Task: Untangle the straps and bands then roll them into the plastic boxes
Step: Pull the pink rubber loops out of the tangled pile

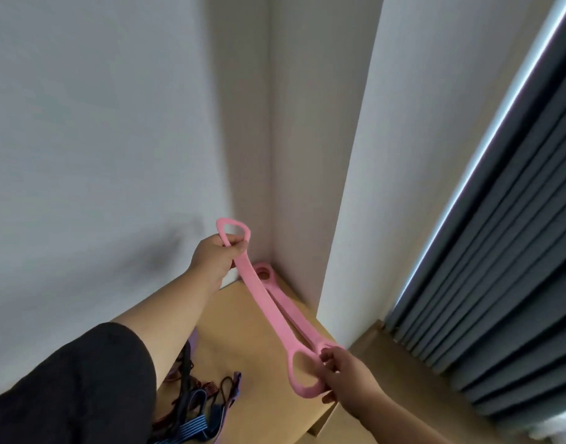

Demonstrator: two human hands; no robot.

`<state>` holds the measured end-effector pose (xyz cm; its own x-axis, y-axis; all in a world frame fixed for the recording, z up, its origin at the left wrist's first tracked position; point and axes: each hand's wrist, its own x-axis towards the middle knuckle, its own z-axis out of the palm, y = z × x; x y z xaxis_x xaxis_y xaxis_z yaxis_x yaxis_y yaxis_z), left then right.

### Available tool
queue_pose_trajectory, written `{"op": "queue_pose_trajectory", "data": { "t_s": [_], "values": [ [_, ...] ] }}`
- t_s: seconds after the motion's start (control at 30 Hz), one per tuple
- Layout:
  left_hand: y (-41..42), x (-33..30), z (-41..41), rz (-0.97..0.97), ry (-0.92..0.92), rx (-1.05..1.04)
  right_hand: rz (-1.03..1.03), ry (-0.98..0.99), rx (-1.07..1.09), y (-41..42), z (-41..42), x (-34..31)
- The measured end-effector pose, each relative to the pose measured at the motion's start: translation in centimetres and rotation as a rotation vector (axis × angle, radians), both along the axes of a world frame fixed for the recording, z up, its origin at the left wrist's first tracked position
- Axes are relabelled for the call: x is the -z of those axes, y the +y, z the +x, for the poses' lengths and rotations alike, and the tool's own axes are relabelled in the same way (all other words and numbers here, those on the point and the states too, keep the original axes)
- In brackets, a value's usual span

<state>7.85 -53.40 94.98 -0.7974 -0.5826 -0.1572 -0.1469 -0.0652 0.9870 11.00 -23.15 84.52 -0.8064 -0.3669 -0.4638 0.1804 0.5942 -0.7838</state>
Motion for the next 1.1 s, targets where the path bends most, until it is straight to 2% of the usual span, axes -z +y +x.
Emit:
{"op": "queue_pose_trajectory", "data": {
  "t_s": [0.3, 0.7, 0.87, 1.1],
  "values": [
    [1.3, 7.8, -7.3, 0.07, -0.138, -0.061, 0.121, -0.027, -0.022, 4.1, -6.0, 1.2],
    [0.4, 17.4, -11.9, 0.074, -0.285, -0.176, 0.223, -0.063, -0.162, 3.5, -10.4, 5.7],
    [0.9, 19.0, -13.3, 0.084, -0.298, -0.242, 0.234, -0.081, -0.18, 3.4, -11.0, 6.3],
    [0.3, 20.7, -14.2, -0.018, -0.366, -0.276, 0.223, -0.059, -0.223, 3.1, -10.9, 6.2]
  ]
}}
